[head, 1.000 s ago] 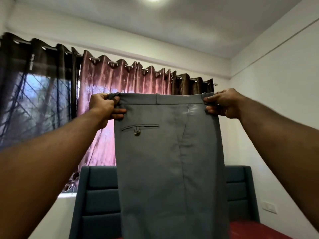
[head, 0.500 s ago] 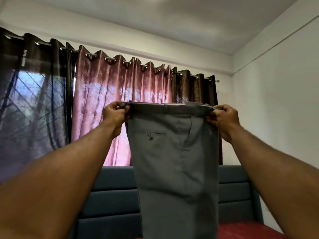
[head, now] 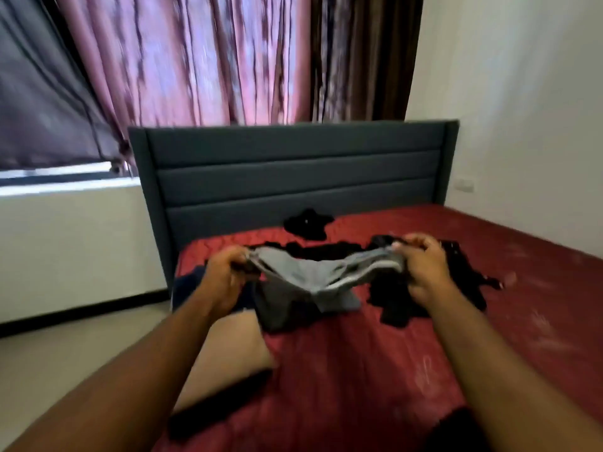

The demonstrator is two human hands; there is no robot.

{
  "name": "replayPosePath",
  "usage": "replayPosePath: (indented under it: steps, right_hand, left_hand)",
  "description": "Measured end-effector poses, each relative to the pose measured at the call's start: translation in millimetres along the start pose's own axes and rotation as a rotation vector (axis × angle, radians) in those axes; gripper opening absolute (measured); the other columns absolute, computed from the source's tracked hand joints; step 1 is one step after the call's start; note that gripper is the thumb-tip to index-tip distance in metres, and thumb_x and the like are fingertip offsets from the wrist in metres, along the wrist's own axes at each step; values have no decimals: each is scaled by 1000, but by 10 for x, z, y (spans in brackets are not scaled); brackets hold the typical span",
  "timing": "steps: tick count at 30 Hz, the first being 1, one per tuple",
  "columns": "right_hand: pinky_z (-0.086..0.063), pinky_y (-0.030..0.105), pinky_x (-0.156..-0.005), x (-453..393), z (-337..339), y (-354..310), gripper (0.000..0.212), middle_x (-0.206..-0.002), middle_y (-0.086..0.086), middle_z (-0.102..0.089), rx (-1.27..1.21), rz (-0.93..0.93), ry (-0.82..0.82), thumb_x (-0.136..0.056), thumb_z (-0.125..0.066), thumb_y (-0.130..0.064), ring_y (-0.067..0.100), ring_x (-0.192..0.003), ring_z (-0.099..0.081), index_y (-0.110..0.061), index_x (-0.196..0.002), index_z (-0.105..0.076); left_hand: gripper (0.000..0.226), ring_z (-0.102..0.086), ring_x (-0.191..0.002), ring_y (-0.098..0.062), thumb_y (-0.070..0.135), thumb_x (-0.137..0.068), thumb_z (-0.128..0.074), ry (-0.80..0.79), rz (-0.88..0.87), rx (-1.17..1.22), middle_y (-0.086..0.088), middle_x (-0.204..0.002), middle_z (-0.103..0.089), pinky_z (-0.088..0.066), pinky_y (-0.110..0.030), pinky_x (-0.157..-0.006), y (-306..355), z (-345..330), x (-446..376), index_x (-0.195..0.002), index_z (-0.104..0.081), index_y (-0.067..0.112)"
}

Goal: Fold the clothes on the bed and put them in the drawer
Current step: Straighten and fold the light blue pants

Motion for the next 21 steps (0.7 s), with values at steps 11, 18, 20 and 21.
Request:
replayPosePath:
  steps: [11, 18, 20, 21]
  right_hand:
    - [-49, 27, -52, 1271, 950, 2948, 98, -120, 23, -56, 963, -762, -477, -76, -65, 15, 27, -78, -58, -21, -153, -17]
    - [-56, 25, -67, 507, 782, 3257, 37, -111, 9, -67, 612, -623, -228, -80, -76, -16, 23, -89, -65, -4, -112, -62]
    - [-57, 34, -76, 220, 713, 3360, 38, -109, 6, -69, 618, -573, -211, -76, -78, -28, 22, -91, -66, -9, -105, -64]
    - [-55, 36, -81, 57, 668, 3404, 36, -106, 4, -69, 638, -561, -200, -77, -78, -29, 21, -91, -65, -11, -104, -62]
  left_hand:
    - [29, -56, -58, 5, 16, -65, -72, -684, 694, -1212, 14, -61, -59, -55, -22, -66, -2675, 749, 1462, -94, -71, 15]
    - [29, -63, -91, -20, 28, -89, -64, -723, 539, -1651, -10, -113, -68, -49, -29, -78, -2724, 154, 402, -110, -69, 8]
    - [24, -63, -90, -16, 27, -87, -67, -534, 399, -1441, -5, -106, -70, -48, -25, -76, -2716, -28, -24, -105, -72, 13]
    - [21, -63, -88, -14, 27, -86, -69, -425, 366, -1332, -3, -103, -70, -46, -23, -75, -2760, -68, -261, -103, -72, 14]
Point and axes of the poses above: each hand's wrist, its own x-axis away from the middle knuckle, its own z-axis out of the back of the hand, y = z × x, the point moved 9 cm from there along -x, towards the middle knuckle
